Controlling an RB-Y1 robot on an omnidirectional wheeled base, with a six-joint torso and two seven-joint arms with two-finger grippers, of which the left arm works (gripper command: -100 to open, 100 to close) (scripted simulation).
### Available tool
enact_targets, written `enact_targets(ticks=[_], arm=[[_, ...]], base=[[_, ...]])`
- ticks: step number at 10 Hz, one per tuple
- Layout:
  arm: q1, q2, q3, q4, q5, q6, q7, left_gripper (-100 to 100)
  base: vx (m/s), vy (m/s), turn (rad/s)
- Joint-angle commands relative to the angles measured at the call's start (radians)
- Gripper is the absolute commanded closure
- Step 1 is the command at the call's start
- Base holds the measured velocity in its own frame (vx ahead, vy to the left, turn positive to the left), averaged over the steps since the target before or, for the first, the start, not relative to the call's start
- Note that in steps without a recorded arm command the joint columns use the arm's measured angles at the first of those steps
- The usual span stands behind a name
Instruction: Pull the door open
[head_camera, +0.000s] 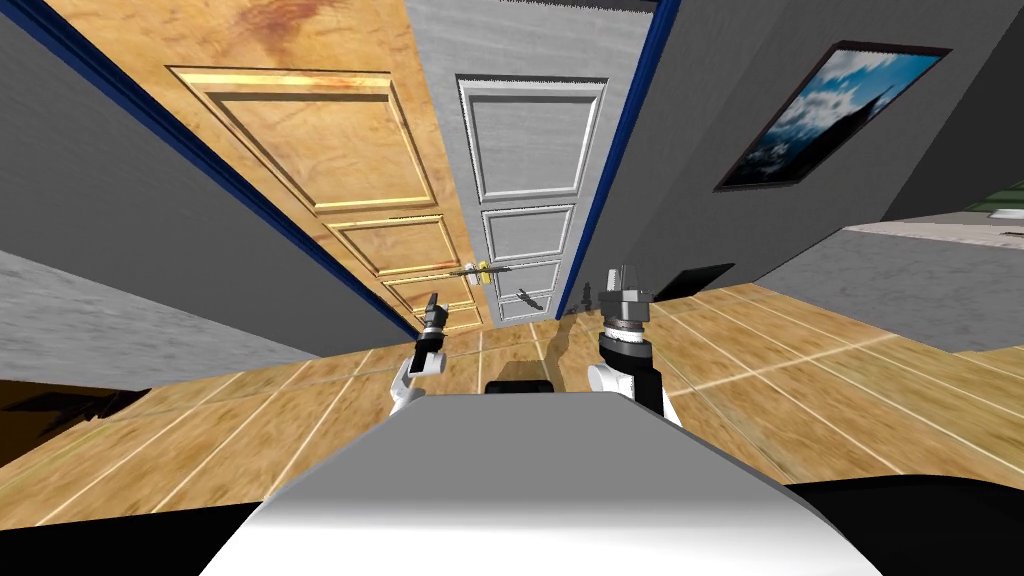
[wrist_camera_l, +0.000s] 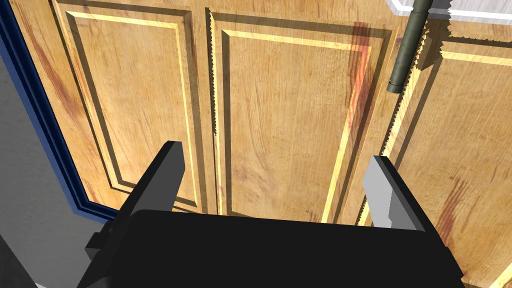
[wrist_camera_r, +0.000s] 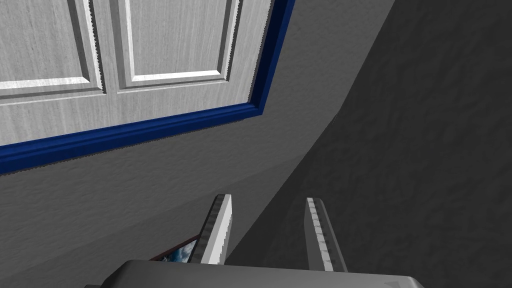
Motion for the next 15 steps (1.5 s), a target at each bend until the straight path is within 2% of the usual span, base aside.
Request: enact_targets(ticks=[1,5,10,15], arm=[[-0.005,0.008,0.007,0.031,0.006,0.01,0.003,-100],[-0.033,0.022,0.022,0.1,0.016,0.028,0.007,-100],[-0.081,0.046,0.047,0.22,0.033,0.06,0.013,-100],[-0.114,0.062,0.064,0.303,0.045,0.083,0.018,-100]], base=[[0.145,-0.01,-0.059],[0.101,0.0,-0.039],[0.139,0.0,-0.056],[0.121,0.008,-0.036]])
